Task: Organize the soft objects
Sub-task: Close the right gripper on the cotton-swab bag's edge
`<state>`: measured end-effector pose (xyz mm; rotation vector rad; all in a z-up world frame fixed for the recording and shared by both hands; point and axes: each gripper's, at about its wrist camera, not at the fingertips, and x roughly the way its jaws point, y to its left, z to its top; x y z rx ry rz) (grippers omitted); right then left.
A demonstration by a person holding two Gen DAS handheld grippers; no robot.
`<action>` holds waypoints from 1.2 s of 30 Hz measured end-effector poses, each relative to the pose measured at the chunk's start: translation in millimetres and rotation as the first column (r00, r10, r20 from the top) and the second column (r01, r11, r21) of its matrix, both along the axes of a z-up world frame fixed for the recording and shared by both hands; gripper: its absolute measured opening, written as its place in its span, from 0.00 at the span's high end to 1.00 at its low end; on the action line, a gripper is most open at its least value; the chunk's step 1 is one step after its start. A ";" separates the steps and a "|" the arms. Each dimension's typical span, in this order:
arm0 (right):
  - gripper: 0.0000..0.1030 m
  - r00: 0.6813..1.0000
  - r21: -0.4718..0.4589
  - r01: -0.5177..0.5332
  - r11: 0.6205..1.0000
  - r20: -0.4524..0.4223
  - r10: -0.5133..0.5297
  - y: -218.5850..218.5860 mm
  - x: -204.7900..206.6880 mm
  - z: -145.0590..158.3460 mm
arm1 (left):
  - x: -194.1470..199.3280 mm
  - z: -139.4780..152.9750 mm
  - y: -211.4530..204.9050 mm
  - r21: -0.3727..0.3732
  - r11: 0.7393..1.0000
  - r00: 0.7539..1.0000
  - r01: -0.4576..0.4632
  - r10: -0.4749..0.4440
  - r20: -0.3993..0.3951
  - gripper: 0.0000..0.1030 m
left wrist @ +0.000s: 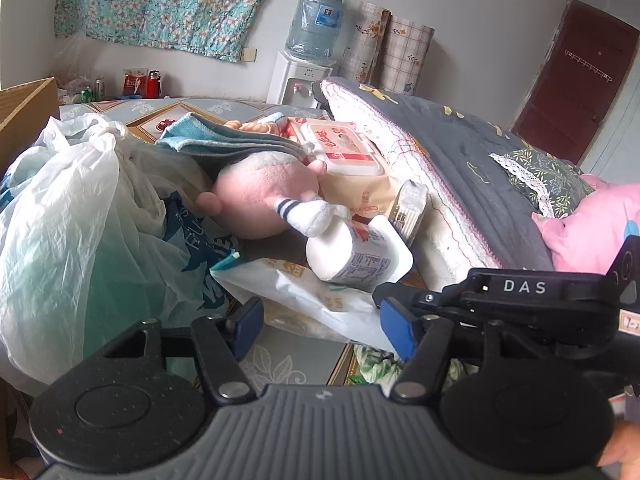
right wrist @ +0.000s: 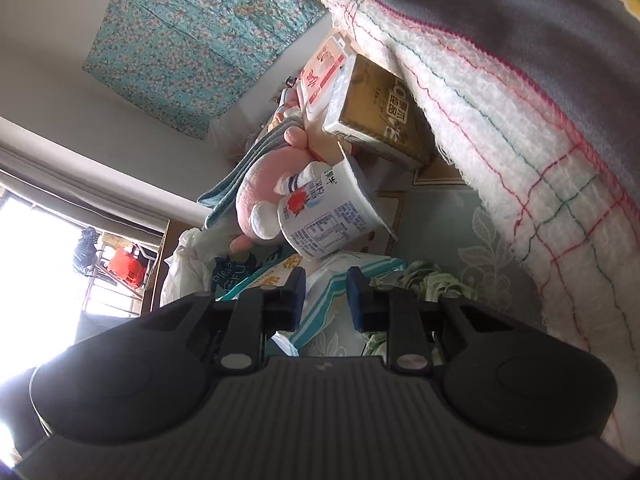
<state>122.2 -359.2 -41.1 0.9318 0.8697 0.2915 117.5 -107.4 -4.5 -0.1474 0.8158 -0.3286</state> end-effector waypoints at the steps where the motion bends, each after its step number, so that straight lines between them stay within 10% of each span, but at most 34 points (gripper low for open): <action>1: 0.84 1.000 0.008 -0.006 1.000 0.002 0.006 1.2 -0.4 -0.5 | 0.3 -1.5 0.1 -0.005 1.000 1.000 0.001 -0.001 -0.004 0.46; 12: 0.86 0.999 0.054 -0.051 0.997 0.019 0.050 23.7 -18.0 11.0 | -14.5 15.1 16.0 -0.036 0.999 0.999 -0.012 0.014 0.035 0.75; 25: 0.85 0.992 0.134 -0.123 0.983 -0.005 0.125 47.0 -65.6 -6.9 | -51.7 19.8 45.2 0.003 0.998 0.998 0.055 -0.055 0.043 0.86; 36: 0.84 0.999 -0.064 -0.038 0.997 -0.028 0.036 31.1 -76.2 -9.6 | -62.7 -17.8 63.6 0.068 0.995 0.995 0.068 -0.063 -0.071 0.85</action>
